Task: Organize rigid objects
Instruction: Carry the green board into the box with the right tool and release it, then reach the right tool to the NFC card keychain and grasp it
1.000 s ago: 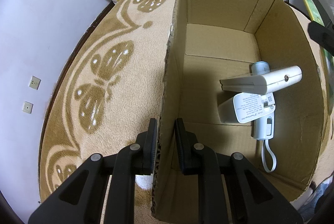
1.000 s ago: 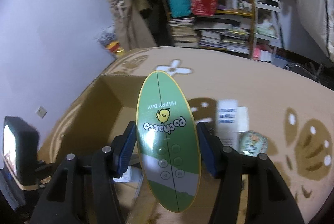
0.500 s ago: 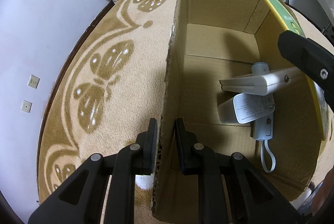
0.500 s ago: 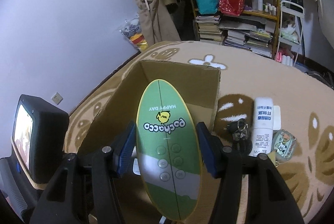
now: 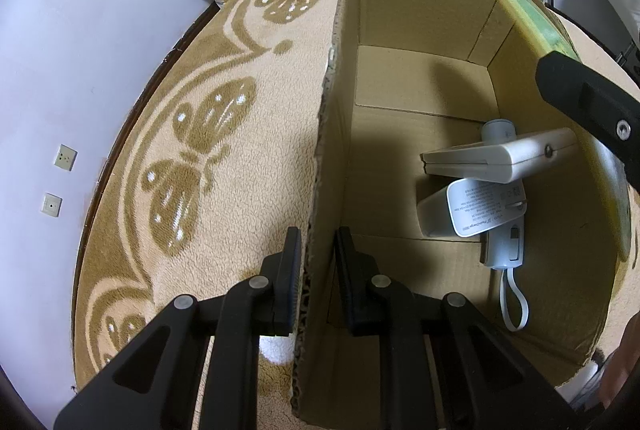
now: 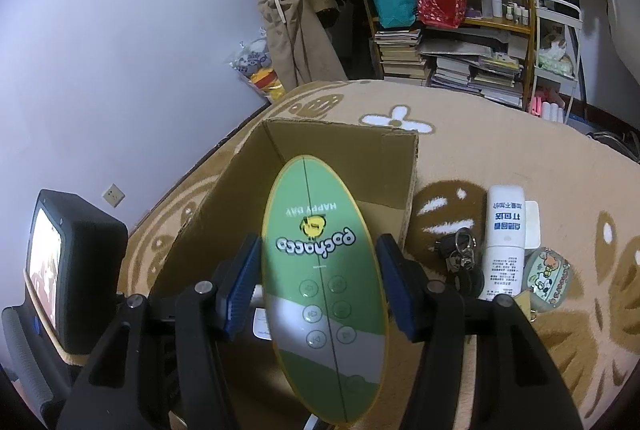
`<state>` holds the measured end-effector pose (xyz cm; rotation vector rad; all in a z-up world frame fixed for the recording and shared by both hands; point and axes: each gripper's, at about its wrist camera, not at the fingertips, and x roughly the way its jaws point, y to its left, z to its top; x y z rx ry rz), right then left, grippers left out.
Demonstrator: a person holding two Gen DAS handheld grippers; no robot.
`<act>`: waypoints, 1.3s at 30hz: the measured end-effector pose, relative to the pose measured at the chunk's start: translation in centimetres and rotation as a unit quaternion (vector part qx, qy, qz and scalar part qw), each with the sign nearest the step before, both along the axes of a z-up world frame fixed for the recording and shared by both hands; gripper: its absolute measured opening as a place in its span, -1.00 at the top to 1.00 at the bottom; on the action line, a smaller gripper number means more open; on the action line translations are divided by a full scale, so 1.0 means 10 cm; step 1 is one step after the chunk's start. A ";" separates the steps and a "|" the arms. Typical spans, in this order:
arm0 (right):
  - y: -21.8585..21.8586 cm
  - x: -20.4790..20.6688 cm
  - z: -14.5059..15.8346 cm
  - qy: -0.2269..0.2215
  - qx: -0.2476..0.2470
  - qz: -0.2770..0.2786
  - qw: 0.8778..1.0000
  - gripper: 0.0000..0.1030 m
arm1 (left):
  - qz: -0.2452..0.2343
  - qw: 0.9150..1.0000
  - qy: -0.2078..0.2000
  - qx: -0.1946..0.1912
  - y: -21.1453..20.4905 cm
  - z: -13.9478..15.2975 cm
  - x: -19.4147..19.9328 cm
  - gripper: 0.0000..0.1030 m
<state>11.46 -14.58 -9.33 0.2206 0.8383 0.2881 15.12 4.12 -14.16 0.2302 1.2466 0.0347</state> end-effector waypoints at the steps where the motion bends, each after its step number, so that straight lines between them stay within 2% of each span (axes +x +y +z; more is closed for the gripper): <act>1: -0.01 0.00 0.01 0.001 0.002 -0.001 1.000 -0.26 | 0.000 1.000 0.000 0.000 0.00 0.00 0.00 0.66; 3: 0.01 -0.01 0.02 -0.002 0.005 0.002 1.000 -0.45 | 0.000 1.000 0.000 0.000 0.00 0.00 0.00 0.66; 6: 0.01 -0.05 0.09 -0.018 -0.008 -0.004 1.000 -0.62 | 0.000 1.000 -0.001 0.001 -0.01 -0.01 0.00 0.66; 13: -0.12 -0.07 0.19 -0.036 -0.033 -0.032 0.998 -0.64 | 0.000 1.000 -0.001 0.001 -0.01 -0.01 0.00 0.66; 23: -0.65 -0.06 0.08 -0.016 -0.031 -0.107 0.994 -0.65 | 0.000 1.000 -0.001 0.001 -0.01 -0.01 0.00 0.66; 31: -1.14 -0.08 -0.16 0.026 -0.008 -0.167 0.986 -0.65 | 0.000 1.000 -0.001 0.001 -0.01 -0.01 0.00 0.66; 36: -1.29 -0.13 -0.37 0.062 -0.036 -0.185 0.980 -0.65 | -0.001 1.000 -0.001 0.003 -0.01 -0.01 0.00 0.66; 39: -1.35 -0.14 -0.49 0.083 -0.030 -0.187 0.978 -0.65 | -0.001 1.000 -0.001 0.004 -0.02 -0.02 0.00 0.66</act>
